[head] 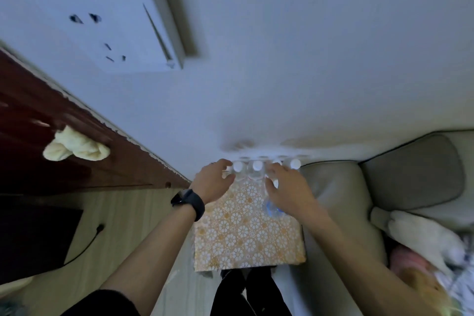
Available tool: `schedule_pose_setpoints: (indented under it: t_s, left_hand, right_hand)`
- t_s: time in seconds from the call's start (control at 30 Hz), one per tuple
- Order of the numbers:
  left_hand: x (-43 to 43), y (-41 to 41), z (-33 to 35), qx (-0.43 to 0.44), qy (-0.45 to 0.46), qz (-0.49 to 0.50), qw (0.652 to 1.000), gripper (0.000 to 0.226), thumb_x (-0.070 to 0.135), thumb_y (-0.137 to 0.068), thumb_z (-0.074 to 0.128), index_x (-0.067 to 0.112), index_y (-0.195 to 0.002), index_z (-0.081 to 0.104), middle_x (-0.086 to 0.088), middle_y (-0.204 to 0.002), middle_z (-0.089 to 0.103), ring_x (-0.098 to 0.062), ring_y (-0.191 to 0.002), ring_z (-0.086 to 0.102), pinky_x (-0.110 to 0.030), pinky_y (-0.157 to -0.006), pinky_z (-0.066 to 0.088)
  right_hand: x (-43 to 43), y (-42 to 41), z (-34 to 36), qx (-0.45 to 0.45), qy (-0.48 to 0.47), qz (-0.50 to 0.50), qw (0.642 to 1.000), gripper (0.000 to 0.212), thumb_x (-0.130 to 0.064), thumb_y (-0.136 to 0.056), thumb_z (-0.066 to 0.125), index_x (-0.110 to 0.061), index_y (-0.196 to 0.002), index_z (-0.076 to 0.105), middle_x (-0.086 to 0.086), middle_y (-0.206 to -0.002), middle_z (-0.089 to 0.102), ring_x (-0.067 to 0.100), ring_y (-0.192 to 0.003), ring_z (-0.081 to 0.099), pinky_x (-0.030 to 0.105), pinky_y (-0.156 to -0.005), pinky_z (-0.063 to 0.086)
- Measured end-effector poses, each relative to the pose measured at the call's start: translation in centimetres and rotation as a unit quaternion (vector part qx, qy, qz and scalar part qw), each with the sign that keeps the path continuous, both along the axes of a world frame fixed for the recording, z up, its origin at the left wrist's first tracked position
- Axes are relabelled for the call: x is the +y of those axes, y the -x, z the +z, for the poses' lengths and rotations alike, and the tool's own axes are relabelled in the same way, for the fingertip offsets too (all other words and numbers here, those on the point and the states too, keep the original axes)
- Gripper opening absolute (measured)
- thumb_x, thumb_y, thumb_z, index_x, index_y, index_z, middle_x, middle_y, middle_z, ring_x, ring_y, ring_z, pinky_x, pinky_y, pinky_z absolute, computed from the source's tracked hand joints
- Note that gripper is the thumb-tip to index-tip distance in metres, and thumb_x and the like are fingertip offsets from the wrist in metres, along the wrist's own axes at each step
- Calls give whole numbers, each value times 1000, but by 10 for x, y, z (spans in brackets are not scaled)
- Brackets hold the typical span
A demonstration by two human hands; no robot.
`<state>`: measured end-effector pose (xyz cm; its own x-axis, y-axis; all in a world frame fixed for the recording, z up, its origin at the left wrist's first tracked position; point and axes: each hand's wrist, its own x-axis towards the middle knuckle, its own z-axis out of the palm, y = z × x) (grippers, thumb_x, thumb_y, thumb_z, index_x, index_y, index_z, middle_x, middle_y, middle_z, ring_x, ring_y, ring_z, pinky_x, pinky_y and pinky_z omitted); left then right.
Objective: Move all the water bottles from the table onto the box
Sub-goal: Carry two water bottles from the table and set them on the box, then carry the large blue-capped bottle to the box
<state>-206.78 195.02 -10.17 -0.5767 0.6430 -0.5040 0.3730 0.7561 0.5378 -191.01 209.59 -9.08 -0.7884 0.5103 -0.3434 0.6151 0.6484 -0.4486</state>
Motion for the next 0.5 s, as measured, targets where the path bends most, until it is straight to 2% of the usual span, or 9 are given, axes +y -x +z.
schedule_pose_setpoints:
  t_s: [0.1, 0.27, 0.5]
  left_hand:
    - [-15, -10, 45, 21, -32, -5, 999, 44, 39, -100, 53, 22, -141, 50, -2, -139, 58, -19, -124, 57, -32, -100, 46]
    - [-46, -25, 100, 57, -81, 12, 995, 43, 39, -100, 54, 25, -140, 51, 1, -139, 58, -15, -128, 53, -30, -102, 41]
    - [-92, -36, 144, 107, -104, 122, 981, 40, 36, -100, 55, 26, -138, 53, 1, -135, 60, -17, -123, 56, -29, -95, 43]
  right_hand:
    - [-7, -24, 49, 46, 0, -31, 998, 32, -31, -98, 53, -22, -127, 64, -1, -121, 68, 20, -109, 60, 27, -85, 41]
    - [-10, -54, 103, 119, -66, -43, 990, 18, -28, -92, 64, -24, -107, 73, -5, -114, 72, 19, -108, 62, 26, -91, 39]
    - [-5, -54, 129, 145, -66, 7, 987, 20, -32, -92, 63, -28, -110, 72, -6, -123, 68, 23, -121, 55, 33, -100, 39]
